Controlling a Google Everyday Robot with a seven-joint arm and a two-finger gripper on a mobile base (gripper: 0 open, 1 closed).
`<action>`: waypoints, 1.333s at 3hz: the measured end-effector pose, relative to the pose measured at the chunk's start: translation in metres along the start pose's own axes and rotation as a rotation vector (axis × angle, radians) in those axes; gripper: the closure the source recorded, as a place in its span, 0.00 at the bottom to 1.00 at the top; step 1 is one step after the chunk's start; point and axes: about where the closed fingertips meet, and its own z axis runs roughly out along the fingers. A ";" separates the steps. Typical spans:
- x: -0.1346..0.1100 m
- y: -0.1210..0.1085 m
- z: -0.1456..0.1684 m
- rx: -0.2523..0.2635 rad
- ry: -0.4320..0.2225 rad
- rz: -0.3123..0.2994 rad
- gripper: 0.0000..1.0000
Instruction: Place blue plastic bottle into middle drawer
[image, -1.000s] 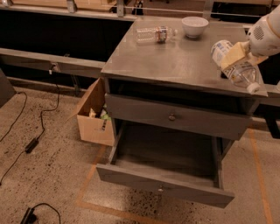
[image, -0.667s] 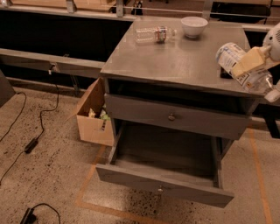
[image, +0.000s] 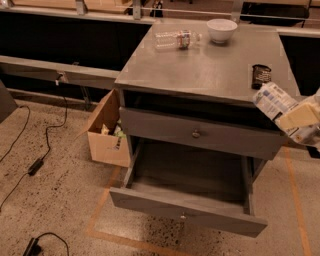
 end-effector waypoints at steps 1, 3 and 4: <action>0.016 0.001 0.024 0.005 -0.008 -0.057 1.00; 0.043 0.038 0.059 -0.102 -0.002 -0.060 1.00; 0.057 0.081 0.099 -0.236 -0.074 -0.151 1.00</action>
Offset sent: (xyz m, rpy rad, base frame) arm -0.0214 0.0044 -0.0363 -0.0388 0.0277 0.0153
